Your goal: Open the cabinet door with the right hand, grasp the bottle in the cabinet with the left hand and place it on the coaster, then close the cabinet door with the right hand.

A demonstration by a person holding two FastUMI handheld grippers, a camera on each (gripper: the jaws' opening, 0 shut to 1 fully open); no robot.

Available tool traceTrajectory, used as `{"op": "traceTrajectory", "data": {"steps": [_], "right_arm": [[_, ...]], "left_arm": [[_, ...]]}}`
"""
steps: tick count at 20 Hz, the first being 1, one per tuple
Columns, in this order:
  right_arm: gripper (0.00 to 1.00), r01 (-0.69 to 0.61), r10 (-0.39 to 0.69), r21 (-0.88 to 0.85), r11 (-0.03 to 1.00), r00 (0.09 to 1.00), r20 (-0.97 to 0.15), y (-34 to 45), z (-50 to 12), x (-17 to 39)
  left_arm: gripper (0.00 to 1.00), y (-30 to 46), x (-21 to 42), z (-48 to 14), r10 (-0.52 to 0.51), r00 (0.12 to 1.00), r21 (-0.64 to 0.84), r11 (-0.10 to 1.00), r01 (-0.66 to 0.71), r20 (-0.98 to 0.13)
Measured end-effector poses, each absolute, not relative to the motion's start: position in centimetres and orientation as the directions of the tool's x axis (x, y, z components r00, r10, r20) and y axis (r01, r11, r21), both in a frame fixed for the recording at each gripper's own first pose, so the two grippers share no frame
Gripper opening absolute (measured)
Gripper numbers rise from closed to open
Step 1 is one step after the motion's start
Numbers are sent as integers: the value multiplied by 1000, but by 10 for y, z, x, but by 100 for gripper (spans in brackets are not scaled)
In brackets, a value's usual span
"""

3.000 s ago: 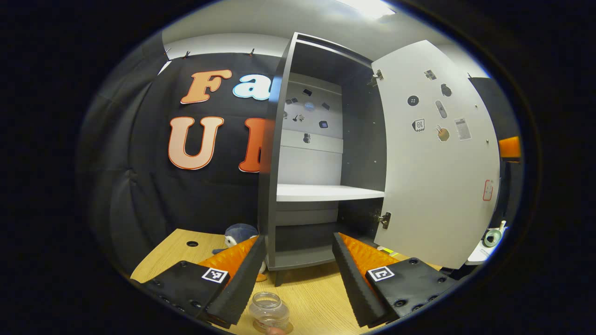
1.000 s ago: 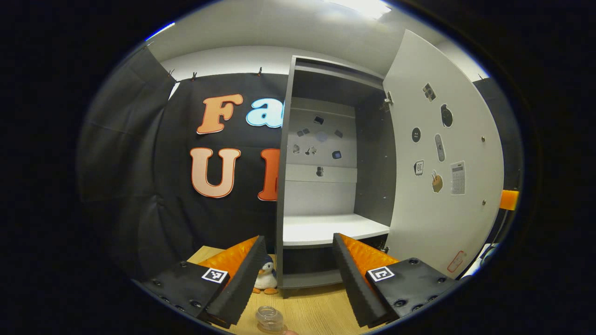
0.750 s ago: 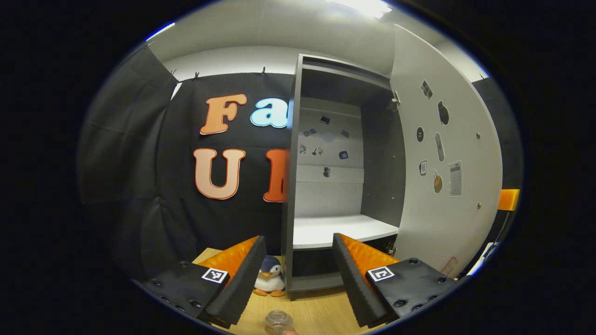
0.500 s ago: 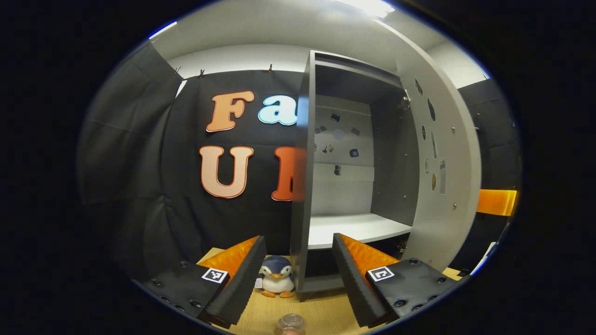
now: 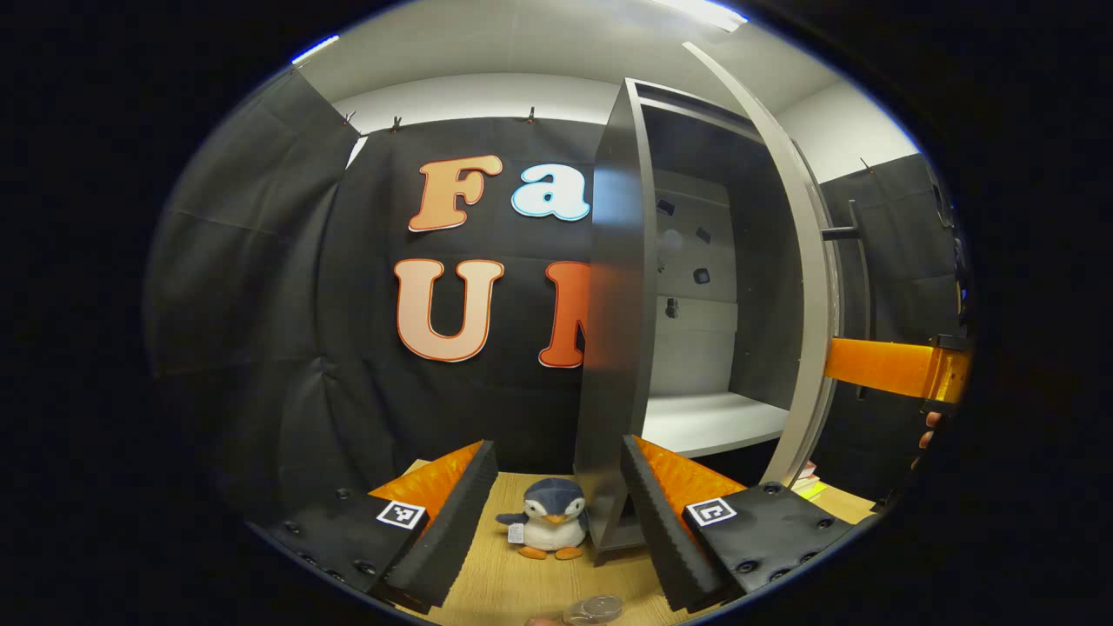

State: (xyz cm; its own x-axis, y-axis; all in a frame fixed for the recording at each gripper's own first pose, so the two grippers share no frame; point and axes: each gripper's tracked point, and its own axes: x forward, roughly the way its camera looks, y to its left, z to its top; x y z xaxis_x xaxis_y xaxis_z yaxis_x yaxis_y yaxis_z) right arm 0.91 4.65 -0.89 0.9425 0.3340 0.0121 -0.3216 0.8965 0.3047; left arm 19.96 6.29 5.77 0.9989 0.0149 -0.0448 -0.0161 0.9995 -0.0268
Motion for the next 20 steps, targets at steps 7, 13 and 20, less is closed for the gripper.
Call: {"op": "traceTrajectory", "data": {"steps": [7, 13, 20], "right_arm": [[97, -313, 334, 322, 894, 942, -13, 65, -10, 37], [96, -224, 243, 268, 937, 969, -41, 65, -12, 35], [96, -125, 138, 271, 954, 990, -31, 66, -13, 44]], "left_arm": [[93, 78, 223, 47, -6, 999, -35, 999, 4, -52], [93, 78, 244, 37, -71, 995, -30, 997, 69, -67], [93, 72, 257, 28, -181, 979, -35, 983, 179, -88]]}}
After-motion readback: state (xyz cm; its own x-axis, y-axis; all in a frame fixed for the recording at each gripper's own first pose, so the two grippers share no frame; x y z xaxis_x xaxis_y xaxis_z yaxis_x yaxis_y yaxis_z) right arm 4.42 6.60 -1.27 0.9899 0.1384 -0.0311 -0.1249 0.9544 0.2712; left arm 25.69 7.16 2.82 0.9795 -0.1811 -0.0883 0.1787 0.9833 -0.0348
